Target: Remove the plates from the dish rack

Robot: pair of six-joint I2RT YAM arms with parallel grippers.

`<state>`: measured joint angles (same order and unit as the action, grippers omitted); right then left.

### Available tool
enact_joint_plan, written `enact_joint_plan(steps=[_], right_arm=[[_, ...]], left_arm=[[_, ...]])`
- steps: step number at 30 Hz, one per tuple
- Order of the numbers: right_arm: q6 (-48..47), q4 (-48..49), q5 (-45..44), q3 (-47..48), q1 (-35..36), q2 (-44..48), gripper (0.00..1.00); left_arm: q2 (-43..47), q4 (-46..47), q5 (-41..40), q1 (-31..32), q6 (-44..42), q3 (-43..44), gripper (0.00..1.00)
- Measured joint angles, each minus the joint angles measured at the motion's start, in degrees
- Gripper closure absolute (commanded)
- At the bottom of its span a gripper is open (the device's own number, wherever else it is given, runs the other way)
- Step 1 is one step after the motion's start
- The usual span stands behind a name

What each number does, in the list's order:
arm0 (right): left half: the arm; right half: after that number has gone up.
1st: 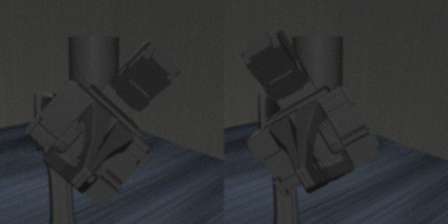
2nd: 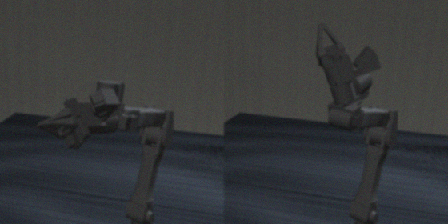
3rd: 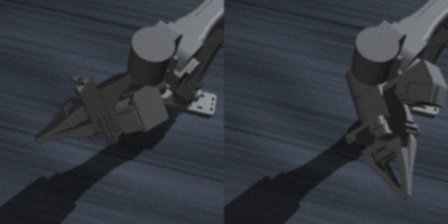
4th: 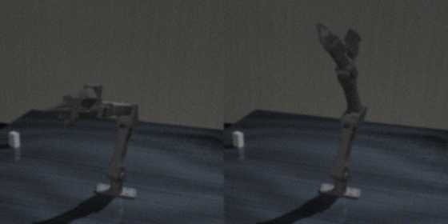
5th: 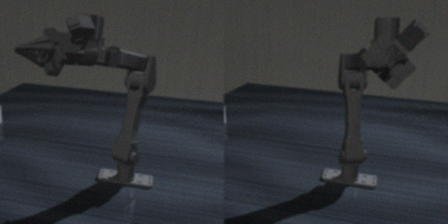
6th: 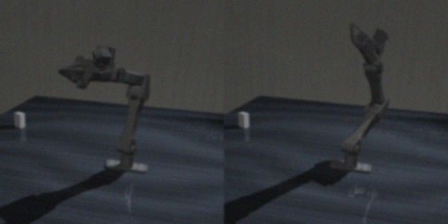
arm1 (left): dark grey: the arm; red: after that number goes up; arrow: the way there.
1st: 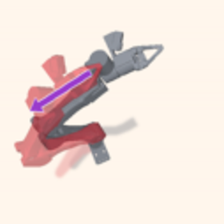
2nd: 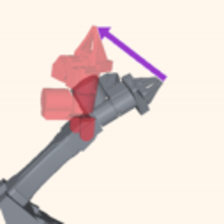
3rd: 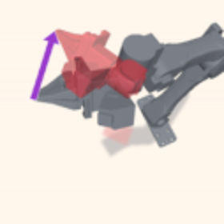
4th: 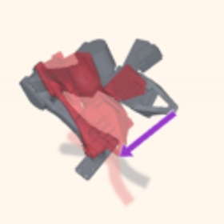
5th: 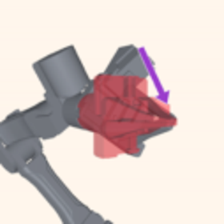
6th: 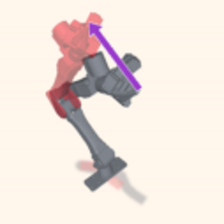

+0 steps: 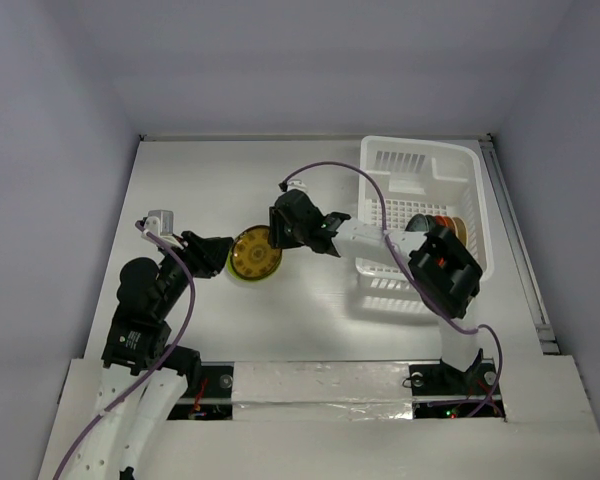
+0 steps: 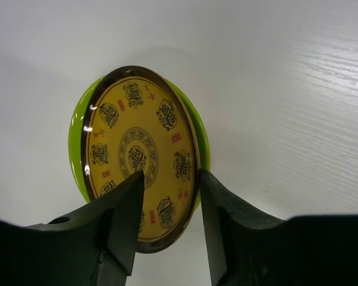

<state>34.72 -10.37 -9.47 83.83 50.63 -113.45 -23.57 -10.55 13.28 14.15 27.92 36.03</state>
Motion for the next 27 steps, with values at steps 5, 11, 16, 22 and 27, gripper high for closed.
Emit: enact_joint_plan(steps=[5,11,16,22,27], right_arm=[[-0.9,-2.4,-0.4,0.0,0.1,0.0,0.37],[-3.3,-8.5,-6.5,-1.0,0.1,6.9,0.78],[-5.0,-15.6,-19.7,-3.9,-0.2,22.8,1.0],[-5.3,-23.3,-30.2,-11.4,-7.9,40.4,0.97],[-6.6,-29.2,-32.8,-19.5,-19.5,45.4,0.7]], left_arm=[[0.0,0.0,0.0,0.0,0.0,0.0,0.67],[0.0,0.0,0.0,0.0,0.0,0.0,0.67],[0.0,0.0,0.0,0.0,0.0,0.0,0.67],[0.0,0.0,0.0,0.0,0.0,0.0,0.67],[0.0,0.0,0.2,0.0,0.0,0.0,0.67]])
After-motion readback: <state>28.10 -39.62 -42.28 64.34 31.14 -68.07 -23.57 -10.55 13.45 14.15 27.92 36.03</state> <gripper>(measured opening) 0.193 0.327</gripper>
